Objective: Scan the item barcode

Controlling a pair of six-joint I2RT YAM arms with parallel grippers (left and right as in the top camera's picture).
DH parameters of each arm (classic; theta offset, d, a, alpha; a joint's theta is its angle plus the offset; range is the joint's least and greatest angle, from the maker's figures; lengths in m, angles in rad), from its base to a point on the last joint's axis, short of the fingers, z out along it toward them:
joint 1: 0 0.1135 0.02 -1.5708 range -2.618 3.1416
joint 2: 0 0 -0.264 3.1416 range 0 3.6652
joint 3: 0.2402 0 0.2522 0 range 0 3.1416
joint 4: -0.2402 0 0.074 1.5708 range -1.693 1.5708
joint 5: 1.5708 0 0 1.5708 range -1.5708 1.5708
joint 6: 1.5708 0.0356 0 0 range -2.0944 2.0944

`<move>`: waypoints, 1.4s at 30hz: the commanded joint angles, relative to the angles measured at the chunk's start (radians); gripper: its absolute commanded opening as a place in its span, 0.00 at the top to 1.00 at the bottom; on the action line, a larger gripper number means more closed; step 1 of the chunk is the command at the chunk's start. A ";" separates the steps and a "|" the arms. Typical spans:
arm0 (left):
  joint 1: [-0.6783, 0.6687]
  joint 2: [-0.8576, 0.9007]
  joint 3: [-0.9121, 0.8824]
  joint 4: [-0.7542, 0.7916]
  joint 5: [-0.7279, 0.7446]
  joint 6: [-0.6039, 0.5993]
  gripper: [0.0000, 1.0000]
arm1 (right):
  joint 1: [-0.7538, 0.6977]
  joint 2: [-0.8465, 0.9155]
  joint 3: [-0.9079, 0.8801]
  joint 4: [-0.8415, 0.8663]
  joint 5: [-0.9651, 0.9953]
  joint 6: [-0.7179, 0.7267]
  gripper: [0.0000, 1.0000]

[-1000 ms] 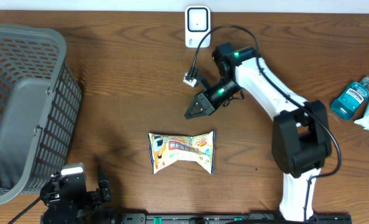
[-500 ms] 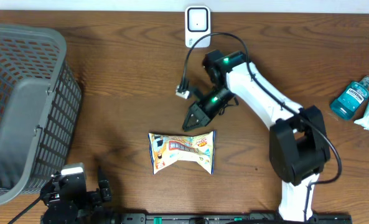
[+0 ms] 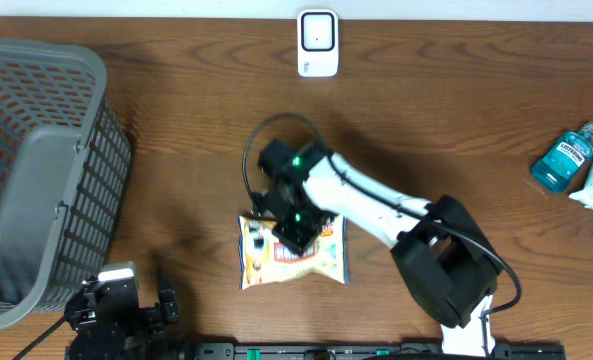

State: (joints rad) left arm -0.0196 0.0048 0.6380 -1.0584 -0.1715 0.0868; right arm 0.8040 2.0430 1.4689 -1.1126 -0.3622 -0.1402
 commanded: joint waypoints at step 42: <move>0.003 -0.001 0.004 0.000 -0.013 0.014 0.02 | 0.194 0.025 0.224 -0.267 0.756 0.458 0.01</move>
State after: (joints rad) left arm -0.0196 0.0048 0.6380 -1.0588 -0.1715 0.0868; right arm 0.9432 2.1098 1.7073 -1.4094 0.2680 0.3099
